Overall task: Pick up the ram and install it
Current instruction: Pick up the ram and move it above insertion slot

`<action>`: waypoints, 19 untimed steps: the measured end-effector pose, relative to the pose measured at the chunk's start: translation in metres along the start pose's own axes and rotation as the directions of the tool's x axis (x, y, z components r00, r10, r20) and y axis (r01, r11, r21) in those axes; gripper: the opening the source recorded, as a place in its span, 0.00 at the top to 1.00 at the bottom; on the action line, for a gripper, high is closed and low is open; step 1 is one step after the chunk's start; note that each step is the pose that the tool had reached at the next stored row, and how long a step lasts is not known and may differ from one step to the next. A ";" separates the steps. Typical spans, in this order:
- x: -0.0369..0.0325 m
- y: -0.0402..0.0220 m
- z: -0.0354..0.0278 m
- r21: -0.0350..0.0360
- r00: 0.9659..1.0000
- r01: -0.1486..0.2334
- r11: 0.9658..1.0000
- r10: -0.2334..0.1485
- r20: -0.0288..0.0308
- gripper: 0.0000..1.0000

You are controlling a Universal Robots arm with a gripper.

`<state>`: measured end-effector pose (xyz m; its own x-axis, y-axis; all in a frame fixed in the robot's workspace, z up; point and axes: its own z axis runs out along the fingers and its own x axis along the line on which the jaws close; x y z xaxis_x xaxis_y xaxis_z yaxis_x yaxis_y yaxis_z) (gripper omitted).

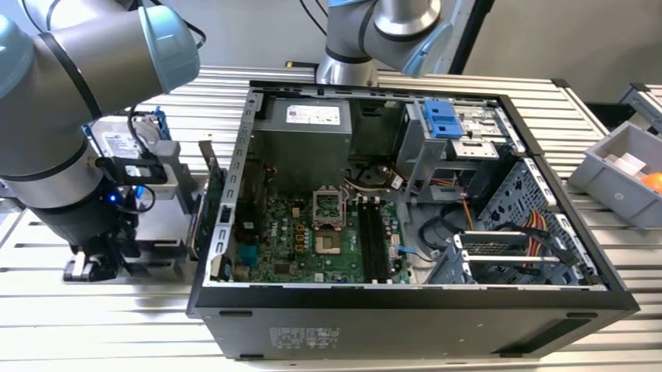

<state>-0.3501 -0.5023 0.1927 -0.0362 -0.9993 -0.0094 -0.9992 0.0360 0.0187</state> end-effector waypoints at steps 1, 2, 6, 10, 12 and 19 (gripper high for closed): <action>0.0000 0.0000 0.0000 0.000 1.000 0.000 1.000 0.000 0.000 1.00; 0.0000 0.0000 0.0000 0.000 1.000 0.000 1.000 0.000 0.000 1.00; 0.0000 0.0000 0.0000 0.000 1.000 0.000 1.000 0.000 0.000 1.00; 0.0000 0.0000 0.0000 0.000 1.000 0.000 1.000 0.000 0.000 1.00; -0.0001 0.0000 -0.0001 0.000 1.000 0.000 1.000 0.000 0.000 1.00; 0.0000 0.0001 -0.0033 -0.001 1.000 0.000 1.000 0.000 0.000 1.00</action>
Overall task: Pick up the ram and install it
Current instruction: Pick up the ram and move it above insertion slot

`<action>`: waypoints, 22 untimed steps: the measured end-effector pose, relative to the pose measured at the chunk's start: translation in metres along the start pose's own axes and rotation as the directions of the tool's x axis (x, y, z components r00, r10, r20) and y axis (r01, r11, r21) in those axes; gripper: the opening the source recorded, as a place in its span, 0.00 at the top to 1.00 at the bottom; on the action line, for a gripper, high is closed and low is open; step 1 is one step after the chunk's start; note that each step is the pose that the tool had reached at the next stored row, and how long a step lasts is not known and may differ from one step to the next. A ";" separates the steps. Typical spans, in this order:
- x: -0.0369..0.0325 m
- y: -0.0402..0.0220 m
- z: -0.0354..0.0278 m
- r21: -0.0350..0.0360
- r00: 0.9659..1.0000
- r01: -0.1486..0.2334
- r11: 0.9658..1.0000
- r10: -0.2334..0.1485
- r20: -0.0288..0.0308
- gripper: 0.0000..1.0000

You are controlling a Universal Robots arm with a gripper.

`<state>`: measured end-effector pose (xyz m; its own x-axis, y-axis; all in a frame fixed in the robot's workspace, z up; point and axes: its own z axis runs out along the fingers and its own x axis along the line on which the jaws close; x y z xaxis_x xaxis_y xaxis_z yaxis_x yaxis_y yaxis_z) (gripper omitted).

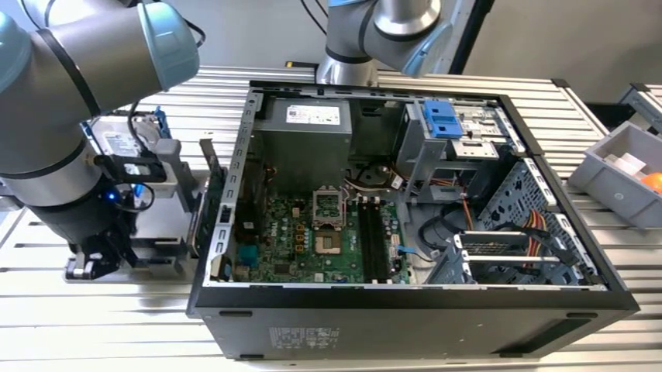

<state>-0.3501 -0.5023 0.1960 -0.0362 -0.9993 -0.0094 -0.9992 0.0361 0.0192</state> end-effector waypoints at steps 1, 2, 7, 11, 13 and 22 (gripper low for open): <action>0.0000 0.0000 -0.0006 0.000 1.000 0.000 1.000 0.000 0.000 1.00; 0.0000 0.0000 -0.0013 0.000 1.000 0.000 1.000 0.000 0.000 1.00; 0.0000 0.0000 -0.0051 0.000 1.000 0.000 1.000 0.000 0.000 1.00; -0.0001 0.0001 -0.0083 0.000 1.000 0.000 1.000 0.000 0.000 1.00; -0.0001 0.0002 -0.0102 0.000 1.000 0.000 1.000 0.000 0.000 1.00; -0.0002 0.0004 -0.0185 0.000 1.000 0.000 1.000 0.000 0.000 1.00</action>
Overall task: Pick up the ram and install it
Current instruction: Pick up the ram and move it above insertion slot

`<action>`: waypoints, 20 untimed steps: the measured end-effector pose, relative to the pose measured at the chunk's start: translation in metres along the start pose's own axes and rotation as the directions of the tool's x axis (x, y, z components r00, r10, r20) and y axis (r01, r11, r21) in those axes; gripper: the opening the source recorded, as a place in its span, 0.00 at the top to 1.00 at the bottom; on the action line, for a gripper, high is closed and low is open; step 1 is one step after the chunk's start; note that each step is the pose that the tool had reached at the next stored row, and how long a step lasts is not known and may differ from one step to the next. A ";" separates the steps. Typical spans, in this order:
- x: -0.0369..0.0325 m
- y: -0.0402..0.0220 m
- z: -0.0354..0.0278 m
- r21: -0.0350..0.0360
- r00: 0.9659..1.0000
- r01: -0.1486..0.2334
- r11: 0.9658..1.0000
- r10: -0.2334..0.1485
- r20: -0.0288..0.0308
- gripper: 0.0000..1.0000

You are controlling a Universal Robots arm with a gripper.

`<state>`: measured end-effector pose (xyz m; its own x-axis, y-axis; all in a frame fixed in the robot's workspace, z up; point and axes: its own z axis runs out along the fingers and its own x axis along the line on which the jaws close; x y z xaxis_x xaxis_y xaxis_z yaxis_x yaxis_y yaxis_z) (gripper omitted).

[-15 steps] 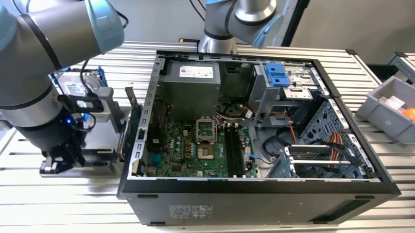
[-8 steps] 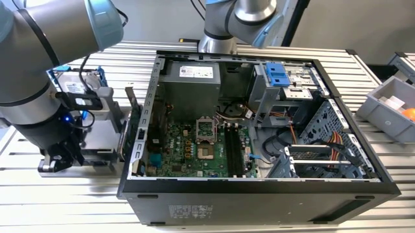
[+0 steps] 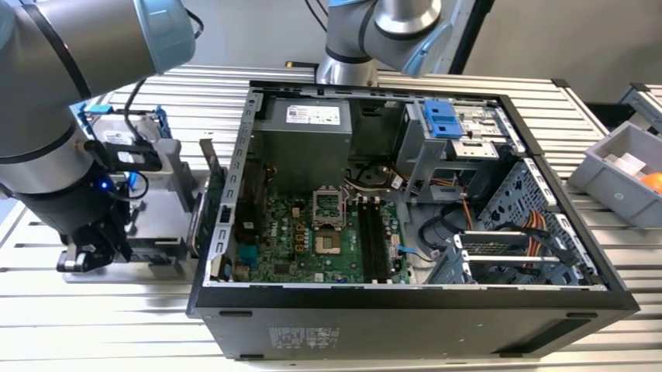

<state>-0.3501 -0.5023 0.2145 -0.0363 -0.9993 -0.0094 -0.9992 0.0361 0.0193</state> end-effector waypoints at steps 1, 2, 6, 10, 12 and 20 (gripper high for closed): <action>0.0000 0.0000 -0.0007 0.000 1.000 0.000 1.000 0.000 0.000 1.00; 0.0000 0.0000 -0.0017 0.000 1.000 0.000 1.000 0.000 0.000 1.00; 0.0000 0.0001 -0.0054 0.000 1.000 0.000 1.000 0.000 0.000 1.00; -0.0001 0.0002 -0.0094 0.000 1.000 0.000 1.000 0.000 0.000 1.00; -0.0001 0.0002 -0.0113 0.000 1.000 0.000 1.000 0.000 0.000 1.00; -0.0001 0.0005 -0.0197 0.001 1.000 0.000 1.000 0.000 0.000 1.00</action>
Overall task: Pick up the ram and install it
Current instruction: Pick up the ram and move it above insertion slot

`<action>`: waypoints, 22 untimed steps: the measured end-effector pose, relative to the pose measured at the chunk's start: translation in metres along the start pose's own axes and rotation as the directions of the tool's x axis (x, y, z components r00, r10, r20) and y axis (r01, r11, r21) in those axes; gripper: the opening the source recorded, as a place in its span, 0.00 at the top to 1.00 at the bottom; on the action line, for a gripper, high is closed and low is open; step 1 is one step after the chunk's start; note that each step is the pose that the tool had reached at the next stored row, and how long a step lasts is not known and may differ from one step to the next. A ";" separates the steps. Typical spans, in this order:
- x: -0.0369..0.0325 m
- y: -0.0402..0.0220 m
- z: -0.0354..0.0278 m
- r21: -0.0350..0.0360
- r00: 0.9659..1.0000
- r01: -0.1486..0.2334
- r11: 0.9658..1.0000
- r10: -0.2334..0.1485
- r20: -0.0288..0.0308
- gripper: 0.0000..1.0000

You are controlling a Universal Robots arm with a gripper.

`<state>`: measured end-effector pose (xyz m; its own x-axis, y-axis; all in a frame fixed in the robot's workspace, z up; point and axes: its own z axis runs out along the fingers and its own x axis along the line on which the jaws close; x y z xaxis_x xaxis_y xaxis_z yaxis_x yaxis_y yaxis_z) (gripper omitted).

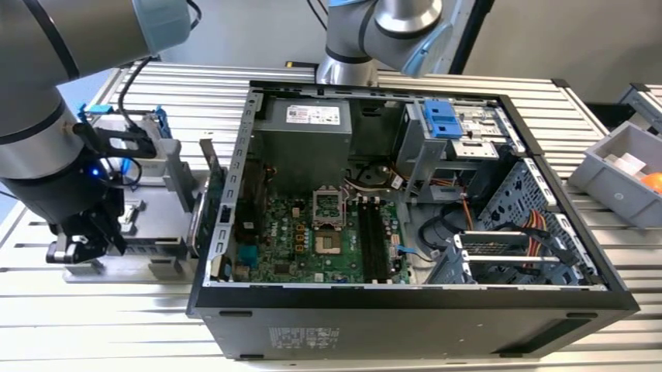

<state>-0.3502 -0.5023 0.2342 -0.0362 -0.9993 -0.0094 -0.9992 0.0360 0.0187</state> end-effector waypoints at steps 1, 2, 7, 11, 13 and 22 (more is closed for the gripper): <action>0.0000 0.0001 -0.0007 0.000 1.000 0.000 1.000 0.000 0.000 1.00; 0.0000 0.0001 -0.0011 0.000 1.000 0.000 1.000 0.000 0.000 1.00; -0.0001 0.0002 -0.0030 0.000 1.000 0.000 1.000 0.000 -0.001 1.00; -0.0002 0.0003 -0.0047 0.000 1.000 0.000 1.000 0.000 -0.003 1.00; -0.0001 0.0003 -0.0059 0.000 1.000 0.000 1.000 0.000 -0.003 1.00; -0.0002 0.0004 -0.0119 0.000 1.000 0.000 1.000 0.000 -0.003 1.00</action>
<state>-0.3504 -0.5022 0.2461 -0.0362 -0.9993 -0.0064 -0.9992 0.0361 0.0184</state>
